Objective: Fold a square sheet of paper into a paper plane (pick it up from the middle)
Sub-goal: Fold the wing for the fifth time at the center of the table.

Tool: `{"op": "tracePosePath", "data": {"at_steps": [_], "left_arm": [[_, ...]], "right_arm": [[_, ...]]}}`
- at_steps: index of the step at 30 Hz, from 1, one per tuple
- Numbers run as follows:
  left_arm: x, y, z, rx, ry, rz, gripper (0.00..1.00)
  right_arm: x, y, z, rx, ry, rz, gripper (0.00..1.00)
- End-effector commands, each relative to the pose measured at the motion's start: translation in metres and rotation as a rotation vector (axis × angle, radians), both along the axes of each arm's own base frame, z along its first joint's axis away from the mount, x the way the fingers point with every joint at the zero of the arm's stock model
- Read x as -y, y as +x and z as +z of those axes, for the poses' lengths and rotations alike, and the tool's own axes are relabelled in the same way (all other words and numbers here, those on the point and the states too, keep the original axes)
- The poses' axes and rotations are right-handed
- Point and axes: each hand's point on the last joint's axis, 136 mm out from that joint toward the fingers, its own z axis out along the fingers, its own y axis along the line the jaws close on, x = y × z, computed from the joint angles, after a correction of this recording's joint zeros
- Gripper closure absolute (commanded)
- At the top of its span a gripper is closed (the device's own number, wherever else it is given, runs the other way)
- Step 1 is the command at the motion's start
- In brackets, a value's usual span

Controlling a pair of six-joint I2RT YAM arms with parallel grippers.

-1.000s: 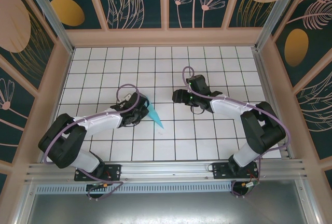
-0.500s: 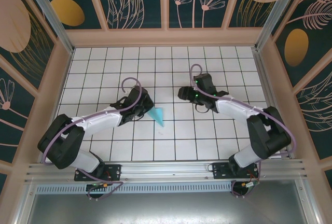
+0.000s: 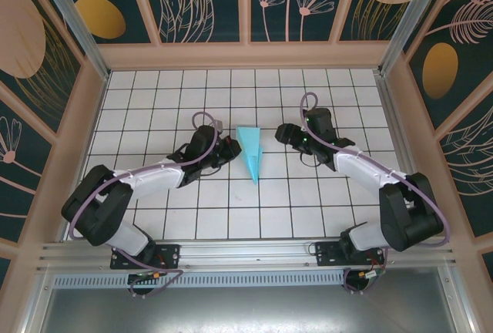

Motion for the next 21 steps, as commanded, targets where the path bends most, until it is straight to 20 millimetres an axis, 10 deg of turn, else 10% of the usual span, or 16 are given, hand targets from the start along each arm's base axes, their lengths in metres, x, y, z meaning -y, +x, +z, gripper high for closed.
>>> {"op": "tracePosePath", "data": {"at_steps": [1,13,21], "left_arm": [[-0.008,-0.004,-0.023,-0.021,0.039,0.028,1.00],[-0.052,-0.034,-0.072,-0.154,0.145,0.148,1.00],[-0.054,-0.034,-0.071,-0.147,0.147,0.150,1.00]], "right_arm": [[-0.017,-0.008,-0.005,-0.003,0.042,0.082,0.34],[-0.110,-0.062,-0.029,-0.032,-0.040,0.407,0.48],[-0.141,-0.081,-0.040,-0.041,-0.088,0.517,0.61]]}}
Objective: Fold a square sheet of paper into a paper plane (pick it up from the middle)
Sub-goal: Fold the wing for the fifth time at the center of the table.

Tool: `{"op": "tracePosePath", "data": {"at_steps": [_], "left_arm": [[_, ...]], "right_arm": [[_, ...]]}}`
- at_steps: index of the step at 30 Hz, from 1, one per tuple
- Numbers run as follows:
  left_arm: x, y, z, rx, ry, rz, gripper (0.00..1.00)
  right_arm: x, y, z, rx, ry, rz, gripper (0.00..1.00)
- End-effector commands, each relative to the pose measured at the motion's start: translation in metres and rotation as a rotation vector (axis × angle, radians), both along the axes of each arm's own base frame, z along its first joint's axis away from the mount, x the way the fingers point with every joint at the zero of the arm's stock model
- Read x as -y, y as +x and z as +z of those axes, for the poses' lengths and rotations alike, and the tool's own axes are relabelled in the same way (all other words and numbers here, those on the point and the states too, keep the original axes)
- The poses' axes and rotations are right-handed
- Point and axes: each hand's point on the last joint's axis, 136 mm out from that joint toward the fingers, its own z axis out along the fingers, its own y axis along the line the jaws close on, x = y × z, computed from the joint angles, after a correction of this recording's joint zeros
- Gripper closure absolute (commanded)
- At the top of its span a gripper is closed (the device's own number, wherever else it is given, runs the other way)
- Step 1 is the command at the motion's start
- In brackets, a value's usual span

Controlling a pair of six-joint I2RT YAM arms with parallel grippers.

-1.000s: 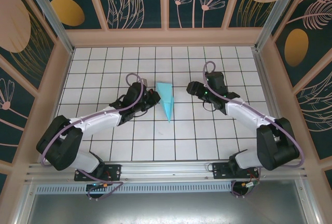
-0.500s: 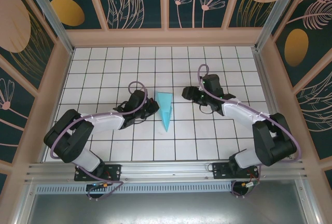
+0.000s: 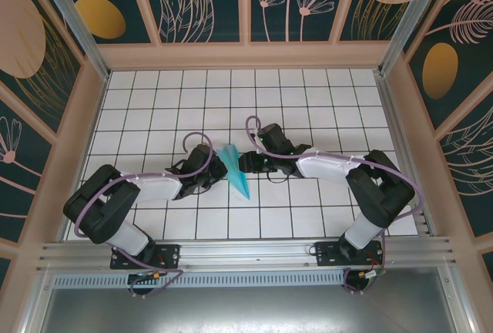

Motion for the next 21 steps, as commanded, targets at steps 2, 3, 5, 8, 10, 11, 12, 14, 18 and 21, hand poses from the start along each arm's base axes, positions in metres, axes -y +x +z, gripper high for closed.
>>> {"op": "tracePosePath", "data": {"at_steps": [2,3,5,8,10,11,12,14,18,21], "left_arm": [[-0.002,0.000,0.005,0.015,0.004,0.015,1.00],[-0.002,0.001,0.005,0.015,0.003,0.014,1.00],[-0.001,0.000,0.004,0.012,0.004,0.012,1.00],[-0.001,-0.001,0.002,0.007,0.004,0.009,1.00],[-0.001,-0.001,0.002,0.007,0.004,0.007,1.00],[-0.001,-0.001,0.002,0.007,0.005,0.007,1.00],[-0.001,0.000,0.003,0.007,0.004,0.007,1.00],[0.000,0.000,0.004,0.010,0.000,0.005,1.00],[0.000,-0.001,0.002,0.004,0.001,0.004,1.00],[0.000,-0.001,0.001,0.002,0.001,0.004,1.00]], "right_arm": [[-0.011,-0.001,0.008,0.035,-0.006,0.046,0.62],[-0.012,-0.002,0.008,0.033,-0.005,0.051,0.63],[-0.016,-0.005,0.007,0.030,-0.003,0.068,0.68],[-0.022,-0.006,0.009,0.040,0.002,0.086,0.75],[-0.025,-0.005,0.012,0.048,0.005,0.090,0.75],[-0.025,-0.004,0.011,0.048,-0.001,0.088,0.73],[-0.025,-0.003,0.008,0.046,-0.014,0.084,0.71],[-0.023,0.001,0.000,0.042,-0.046,0.069,0.68],[-0.019,0.004,-0.014,0.025,-0.104,0.054,0.60],[-0.016,0.004,-0.023,0.003,-0.133,0.048,0.57]]}}
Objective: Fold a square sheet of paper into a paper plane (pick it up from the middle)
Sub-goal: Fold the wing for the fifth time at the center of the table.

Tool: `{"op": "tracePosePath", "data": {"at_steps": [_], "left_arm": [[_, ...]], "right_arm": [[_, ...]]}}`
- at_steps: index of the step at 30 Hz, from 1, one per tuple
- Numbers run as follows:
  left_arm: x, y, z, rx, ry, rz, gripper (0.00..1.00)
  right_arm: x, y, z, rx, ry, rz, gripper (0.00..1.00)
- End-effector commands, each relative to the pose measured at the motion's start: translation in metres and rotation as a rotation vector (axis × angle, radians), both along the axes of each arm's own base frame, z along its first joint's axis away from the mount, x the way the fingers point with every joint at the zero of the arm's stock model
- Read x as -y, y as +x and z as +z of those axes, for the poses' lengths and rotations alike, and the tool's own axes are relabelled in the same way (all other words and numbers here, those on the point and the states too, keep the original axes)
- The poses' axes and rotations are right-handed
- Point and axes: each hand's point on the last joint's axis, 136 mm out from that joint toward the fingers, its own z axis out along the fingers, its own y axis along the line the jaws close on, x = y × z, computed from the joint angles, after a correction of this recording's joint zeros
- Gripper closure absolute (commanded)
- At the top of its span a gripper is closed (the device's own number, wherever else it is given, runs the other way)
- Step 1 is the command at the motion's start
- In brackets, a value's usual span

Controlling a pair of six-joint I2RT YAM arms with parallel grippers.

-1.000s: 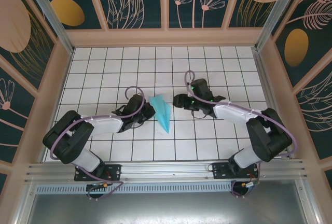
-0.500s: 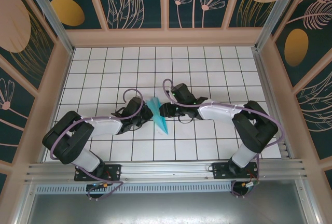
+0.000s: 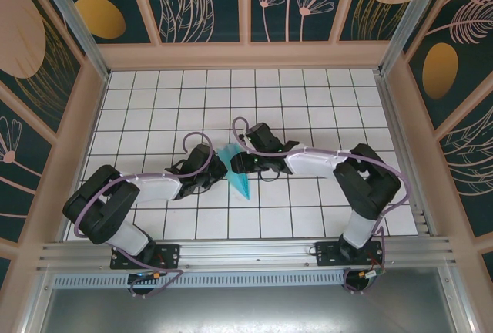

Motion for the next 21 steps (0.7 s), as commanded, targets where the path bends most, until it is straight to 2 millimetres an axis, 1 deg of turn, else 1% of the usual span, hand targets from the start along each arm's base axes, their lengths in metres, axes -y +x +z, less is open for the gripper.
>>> {"op": "tracePosePath", "data": {"at_steps": [1,6,12,15,21], "left_arm": [[0.000,-0.002,0.000,0.001,0.002,0.004,1.00],[-0.001,-0.003,-0.003,-0.007,0.006,0.002,1.00],[0.000,-0.003,-0.004,-0.011,0.005,0.001,1.00],[0.000,-0.002,-0.003,-0.008,0.004,0.002,1.00],[0.000,-0.002,-0.004,-0.009,0.003,0.000,1.00]], "right_arm": [[0.004,0.000,-0.010,-0.017,-0.062,-0.006,0.56],[0.010,-0.003,-0.016,-0.029,-0.086,-0.014,0.51],[0.016,-0.002,-0.014,-0.016,-0.110,-0.026,0.47],[0.015,-0.005,-0.013,-0.021,-0.104,-0.007,0.41],[0.011,-0.013,-0.011,-0.047,-0.073,0.022,0.36]]}}
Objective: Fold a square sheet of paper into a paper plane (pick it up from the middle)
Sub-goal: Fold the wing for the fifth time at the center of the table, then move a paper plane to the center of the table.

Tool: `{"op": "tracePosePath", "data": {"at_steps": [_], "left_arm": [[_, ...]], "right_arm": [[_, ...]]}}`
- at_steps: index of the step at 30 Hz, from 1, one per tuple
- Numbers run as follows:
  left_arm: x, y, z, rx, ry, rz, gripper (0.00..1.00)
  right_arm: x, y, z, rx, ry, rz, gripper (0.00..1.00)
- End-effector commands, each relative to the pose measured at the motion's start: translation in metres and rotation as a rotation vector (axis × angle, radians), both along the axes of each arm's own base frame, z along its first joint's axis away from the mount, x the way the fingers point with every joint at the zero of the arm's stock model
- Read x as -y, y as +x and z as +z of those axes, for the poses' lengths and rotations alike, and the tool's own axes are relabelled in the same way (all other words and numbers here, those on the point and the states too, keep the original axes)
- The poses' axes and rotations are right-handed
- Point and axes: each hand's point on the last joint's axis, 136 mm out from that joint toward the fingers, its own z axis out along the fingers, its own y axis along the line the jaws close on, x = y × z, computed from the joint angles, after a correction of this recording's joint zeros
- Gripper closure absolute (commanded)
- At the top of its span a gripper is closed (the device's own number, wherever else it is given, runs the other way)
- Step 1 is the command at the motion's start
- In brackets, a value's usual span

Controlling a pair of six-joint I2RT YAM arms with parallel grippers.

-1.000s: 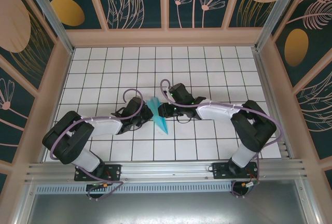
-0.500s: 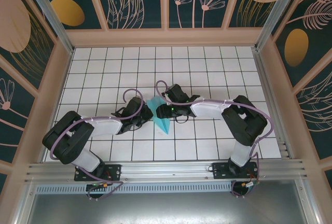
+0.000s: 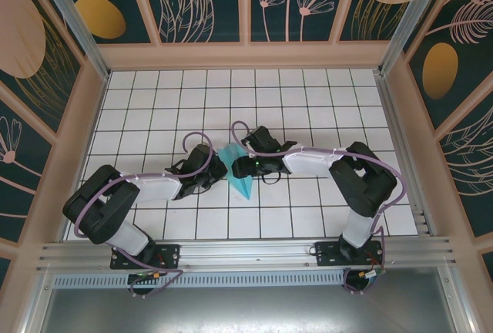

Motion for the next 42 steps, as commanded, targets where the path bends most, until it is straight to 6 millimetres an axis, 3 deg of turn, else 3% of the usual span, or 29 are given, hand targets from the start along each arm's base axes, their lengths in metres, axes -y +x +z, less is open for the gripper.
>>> {"op": "tracePosePath", "data": {"at_steps": [1,13,19,34,42], "left_arm": [[0.001,-0.002,-0.003,-0.007,0.001,0.000,1.00],[0.002,-0.002,-0.002,-0.007,-0.004,0.000,1.00],[0.003,-0.001,-0.001,-0.006,-0.010,0.000,1.00],[0.010,-0.002,0.005,0.002,-0.042,-0.027,1.00],[0.009,-0.001,0.013,0.016,-0.043,-0.024,0.81]], "right_arm": [[-0.003,-0.006,0.011,0.000,0.023,0.027,0.36],[-0.009,-0.029,0.026,-0.097,0.141,0.032,0.43],[-0.007,-0.038,0.017,-0.141,0.122,0.023,0.49],[-0.006,-0.018,-0.010,-0.066,-0.067,-0.027,0.61],[-0.007,-0.013,-0.017,-0.041,-0.139,-0.061,0.67]]}}
